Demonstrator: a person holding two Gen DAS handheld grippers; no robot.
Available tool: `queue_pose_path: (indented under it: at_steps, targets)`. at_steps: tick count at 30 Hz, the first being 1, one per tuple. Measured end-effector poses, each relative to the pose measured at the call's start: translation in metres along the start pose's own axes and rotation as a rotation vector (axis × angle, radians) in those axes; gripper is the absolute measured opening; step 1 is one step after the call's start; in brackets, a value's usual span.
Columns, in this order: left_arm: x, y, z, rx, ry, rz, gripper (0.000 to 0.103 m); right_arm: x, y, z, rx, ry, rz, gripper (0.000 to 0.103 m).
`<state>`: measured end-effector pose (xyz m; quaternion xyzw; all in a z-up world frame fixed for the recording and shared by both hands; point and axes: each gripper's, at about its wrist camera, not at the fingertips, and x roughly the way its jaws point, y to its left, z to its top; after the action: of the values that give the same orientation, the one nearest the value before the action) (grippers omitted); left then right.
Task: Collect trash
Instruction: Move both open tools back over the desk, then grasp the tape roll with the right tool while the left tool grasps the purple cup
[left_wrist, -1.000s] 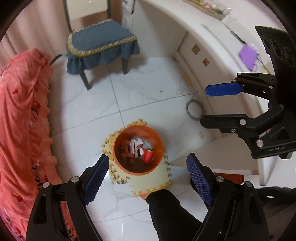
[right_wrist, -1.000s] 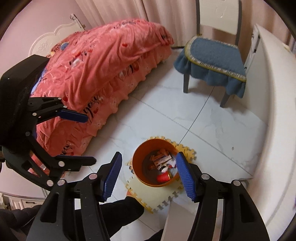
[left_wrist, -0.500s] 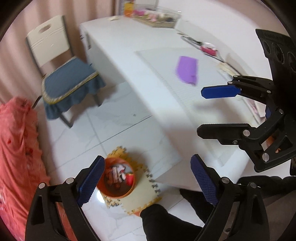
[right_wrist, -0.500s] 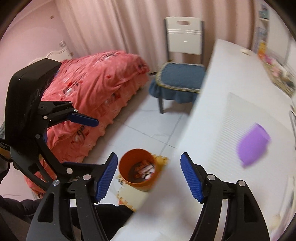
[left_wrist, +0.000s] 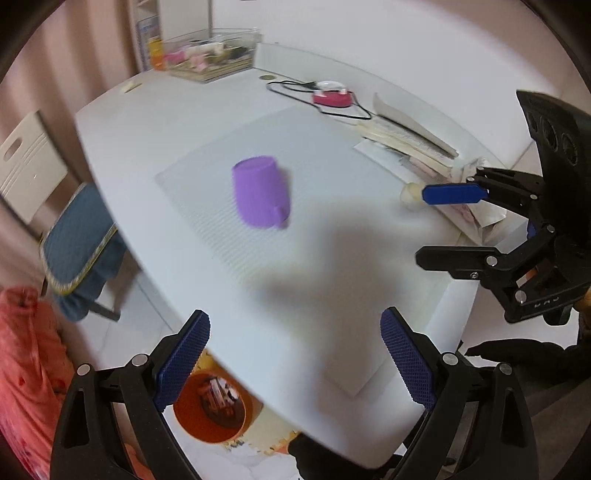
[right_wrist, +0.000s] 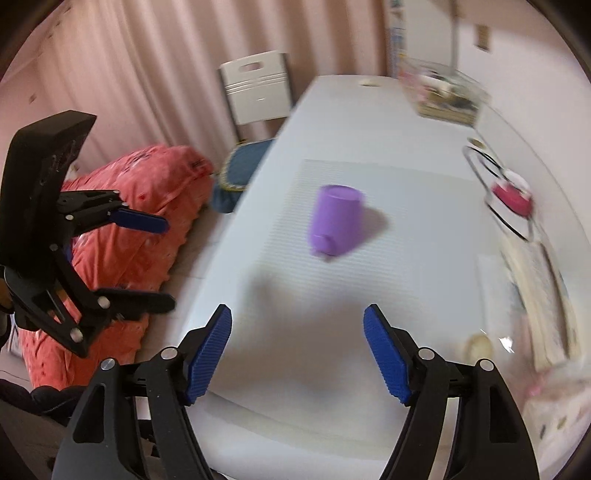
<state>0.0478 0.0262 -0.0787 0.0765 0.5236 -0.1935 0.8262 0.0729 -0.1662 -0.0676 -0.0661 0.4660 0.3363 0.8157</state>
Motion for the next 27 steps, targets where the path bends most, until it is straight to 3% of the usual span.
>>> queue_pose_path:
  at_steps: [7, 11, 19, 21, 27]
  targets:
    - [0.022, -0.012, 0.03, 0.043, 0.025, -0.013, 0.092, -0.003, -0.095, -0.032, 0.18, 0.018, -0.121, 0.074]
    - [0.036, -0.013, 0.045, 0.045, 0.041, -0.02, 0.092, 0.008, -0.129, -0.044, 0.24, 0.046, -0.171, 0.074]
    - [0.061, -0.01, 0.057, 0.038, 0.085, -0.026, 0.092, 0.046, -0.159, -0.053, 0.252, 0.111, -0.212, 0.073]
    - [0.067, -0.008, 0.059, 0.035, 0.093, -0.028, 0.092, 0.052, -0.162, -0.054, 0.255, 0.122, -0.203, 0.059]
    - [0.079, 0.002, 0.065, 0.019, 0.106, -0.028, 0.092, 0.069, -0.164, -0.055, 0.241, 0.143, -0.219, 0.041]
